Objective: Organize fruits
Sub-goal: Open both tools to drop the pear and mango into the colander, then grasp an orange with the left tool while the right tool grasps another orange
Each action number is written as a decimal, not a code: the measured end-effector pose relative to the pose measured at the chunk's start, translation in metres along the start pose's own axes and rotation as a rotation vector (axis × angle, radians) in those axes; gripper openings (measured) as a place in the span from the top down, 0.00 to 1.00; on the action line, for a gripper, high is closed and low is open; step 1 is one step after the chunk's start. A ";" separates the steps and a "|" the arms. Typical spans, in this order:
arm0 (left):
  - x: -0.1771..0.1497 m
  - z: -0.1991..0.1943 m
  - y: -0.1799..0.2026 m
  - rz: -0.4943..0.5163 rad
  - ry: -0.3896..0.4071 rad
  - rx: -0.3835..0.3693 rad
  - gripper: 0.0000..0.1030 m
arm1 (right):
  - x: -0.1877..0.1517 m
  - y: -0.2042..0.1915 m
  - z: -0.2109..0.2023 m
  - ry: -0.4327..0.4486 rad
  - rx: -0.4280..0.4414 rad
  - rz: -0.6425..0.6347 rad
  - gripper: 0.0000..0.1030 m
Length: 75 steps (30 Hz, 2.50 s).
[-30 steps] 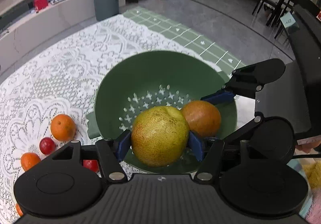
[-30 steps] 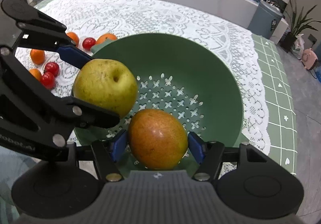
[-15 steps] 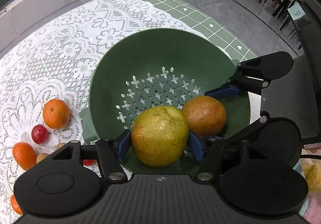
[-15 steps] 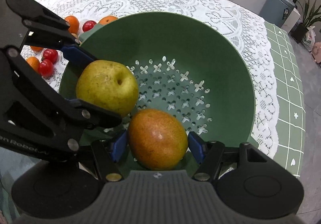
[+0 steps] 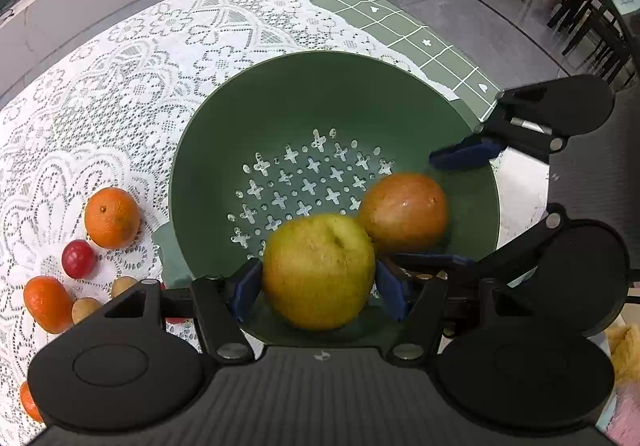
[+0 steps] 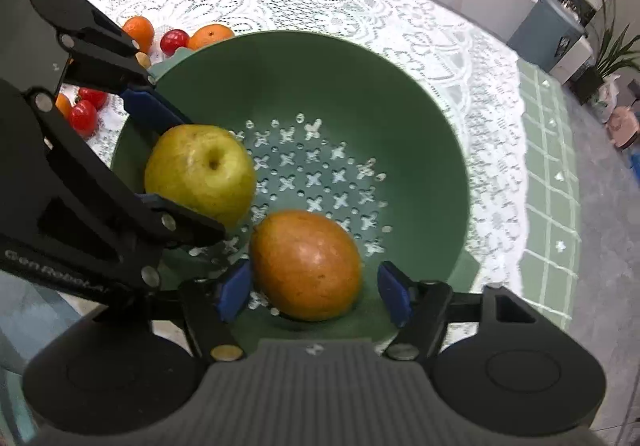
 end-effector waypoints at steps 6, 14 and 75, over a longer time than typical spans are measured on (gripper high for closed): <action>0.004 -0.008 -0.001 0.009 0.033 0.021 0.29 | 0.001 -0.002 -0.011 0.016 -0.026 -0.008 0.23; 0.002 -0.035 0.001 0.011 0.121 0.033 0.29 | 0.002 -0.008 -0.034 0.066 -0.047 -0.001 0.20; -0.183 -0.104 -0.127 -0.429 0.349 0.163 0.35 | 0.026 -0.187 -0.018 0.435 0.017 0.186 0.23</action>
Point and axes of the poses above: each gripper's, at about its wrist camera, not at the fingertips, and z roughly the way its jaws point, y to its right, x to its top, the point moved 6 cm from there along z, roughly the way its jaws point
